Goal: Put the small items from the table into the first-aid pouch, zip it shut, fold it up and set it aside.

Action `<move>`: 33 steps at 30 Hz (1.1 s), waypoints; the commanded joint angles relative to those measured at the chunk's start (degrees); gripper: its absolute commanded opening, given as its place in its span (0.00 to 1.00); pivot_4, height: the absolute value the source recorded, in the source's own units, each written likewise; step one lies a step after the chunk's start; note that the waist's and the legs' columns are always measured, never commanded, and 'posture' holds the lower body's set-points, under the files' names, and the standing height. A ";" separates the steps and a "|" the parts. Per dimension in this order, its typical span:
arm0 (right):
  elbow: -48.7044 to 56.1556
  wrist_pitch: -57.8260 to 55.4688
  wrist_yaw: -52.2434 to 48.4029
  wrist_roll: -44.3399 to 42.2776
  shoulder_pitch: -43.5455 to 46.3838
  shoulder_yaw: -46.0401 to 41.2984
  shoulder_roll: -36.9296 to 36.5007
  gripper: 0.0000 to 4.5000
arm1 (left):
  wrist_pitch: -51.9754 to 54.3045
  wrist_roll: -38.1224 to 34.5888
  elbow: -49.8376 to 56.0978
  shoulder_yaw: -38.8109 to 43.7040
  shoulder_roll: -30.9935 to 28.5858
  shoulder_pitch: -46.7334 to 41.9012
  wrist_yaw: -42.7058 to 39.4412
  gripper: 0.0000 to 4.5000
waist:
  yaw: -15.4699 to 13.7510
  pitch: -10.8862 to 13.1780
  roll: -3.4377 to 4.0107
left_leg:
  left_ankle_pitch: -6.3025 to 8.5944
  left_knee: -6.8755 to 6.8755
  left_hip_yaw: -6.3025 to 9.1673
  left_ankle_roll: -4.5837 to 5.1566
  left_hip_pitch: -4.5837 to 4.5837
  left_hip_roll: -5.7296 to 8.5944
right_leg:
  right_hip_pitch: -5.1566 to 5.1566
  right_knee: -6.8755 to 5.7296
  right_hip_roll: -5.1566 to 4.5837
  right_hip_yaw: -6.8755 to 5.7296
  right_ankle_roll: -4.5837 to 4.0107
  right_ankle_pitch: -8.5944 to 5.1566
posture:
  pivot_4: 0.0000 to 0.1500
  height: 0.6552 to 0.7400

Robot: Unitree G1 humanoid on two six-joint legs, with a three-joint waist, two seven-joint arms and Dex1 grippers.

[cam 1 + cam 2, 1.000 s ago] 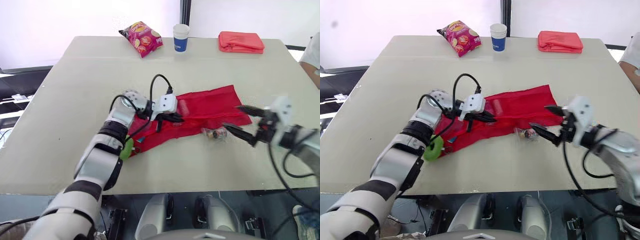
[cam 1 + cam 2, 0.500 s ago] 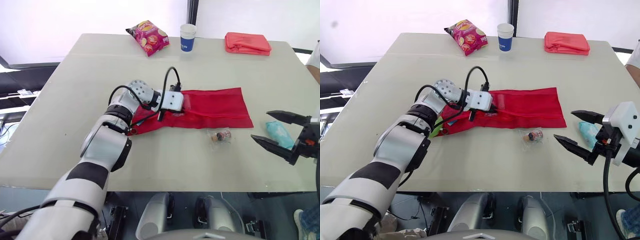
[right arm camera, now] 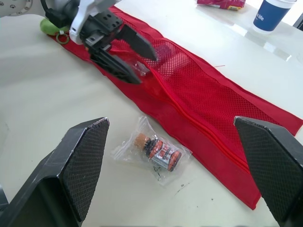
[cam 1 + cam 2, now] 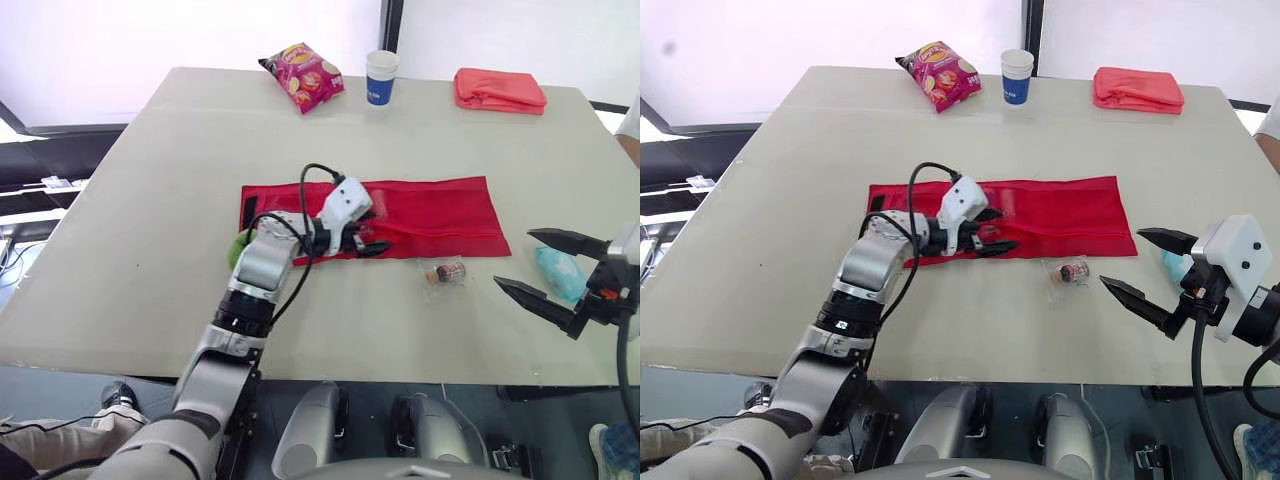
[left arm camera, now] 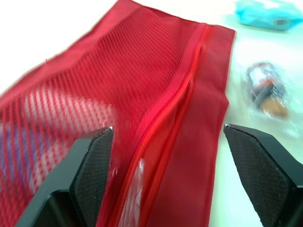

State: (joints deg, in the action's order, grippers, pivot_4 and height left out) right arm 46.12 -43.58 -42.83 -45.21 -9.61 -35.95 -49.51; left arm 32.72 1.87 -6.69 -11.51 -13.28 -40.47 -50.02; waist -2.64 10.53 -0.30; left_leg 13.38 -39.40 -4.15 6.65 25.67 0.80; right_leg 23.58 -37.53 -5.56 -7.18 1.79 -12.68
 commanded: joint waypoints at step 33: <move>-11.49 9.38 -3.45 24.92 17.95 43.17 -9.23 1.00 | -30.74 0.02 -10.29 -7.30 -4.71 -0.19 -6.02 0.02 | 0.34 0.00 0.02 | -0.02 0.10 -0.04 -0.02 0.07 0.00 | 0.08 0.19 -0.01 -0.07 -0.17 0.11 | 1.00 1.00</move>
State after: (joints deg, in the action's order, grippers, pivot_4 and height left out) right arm 37.57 -37.53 -44.20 -25.05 5.48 3.96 -57.97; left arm 1.96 3.06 -19.96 -19.45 -18.38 -40.51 -55.94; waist -2.30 10.52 -0.28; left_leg 13.35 -39.32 -4.20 6.63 25.73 0.80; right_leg 23.65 -37.35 -5.57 -7.25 1.62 -12.57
